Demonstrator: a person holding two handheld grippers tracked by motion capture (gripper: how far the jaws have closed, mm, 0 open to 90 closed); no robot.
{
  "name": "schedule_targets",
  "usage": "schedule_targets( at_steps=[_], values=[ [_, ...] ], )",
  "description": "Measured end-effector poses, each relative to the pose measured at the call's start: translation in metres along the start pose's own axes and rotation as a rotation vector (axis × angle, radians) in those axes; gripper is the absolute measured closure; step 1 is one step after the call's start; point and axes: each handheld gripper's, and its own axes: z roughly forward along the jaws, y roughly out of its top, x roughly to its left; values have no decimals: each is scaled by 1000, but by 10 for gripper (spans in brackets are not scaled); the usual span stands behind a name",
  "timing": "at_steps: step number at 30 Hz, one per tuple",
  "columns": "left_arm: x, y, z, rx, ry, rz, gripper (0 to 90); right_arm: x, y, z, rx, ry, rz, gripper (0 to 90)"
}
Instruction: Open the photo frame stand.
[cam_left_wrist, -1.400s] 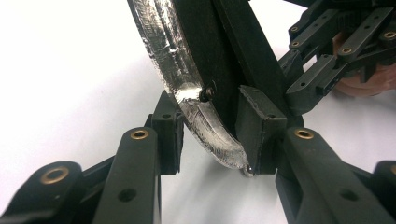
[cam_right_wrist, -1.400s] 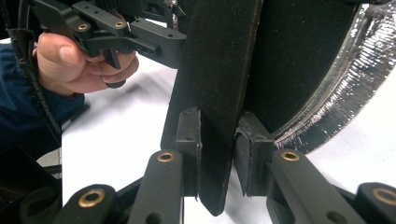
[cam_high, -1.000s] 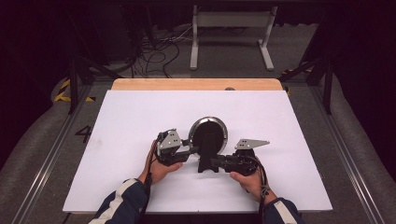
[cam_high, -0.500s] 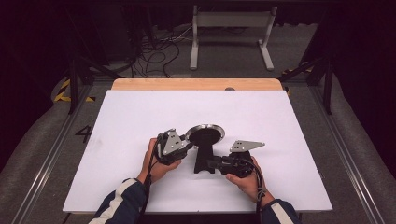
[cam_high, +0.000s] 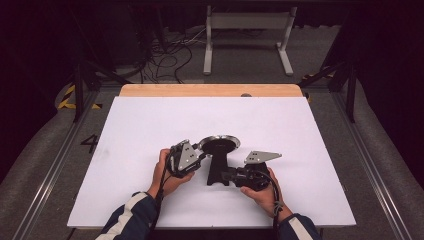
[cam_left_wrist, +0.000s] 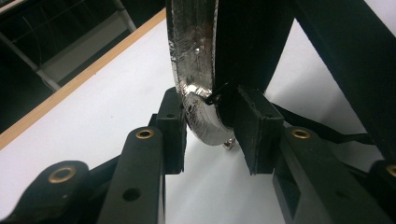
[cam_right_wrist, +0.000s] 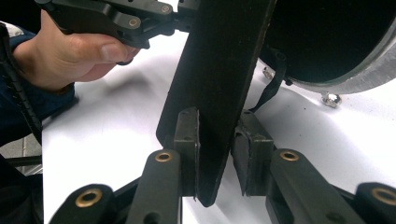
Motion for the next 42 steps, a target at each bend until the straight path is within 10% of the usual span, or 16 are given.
schedule_targets(
  at_steps=[23, 42],
  values=[
    [11, -11, -9, -18, -173, -81, 655, 0, 1, -11, 6, -62, -53, 738],
    [33, -11, -36, -23, -208, -119, 484, 20, 2, -21, -24, -159, -160, 900]
  ],
)
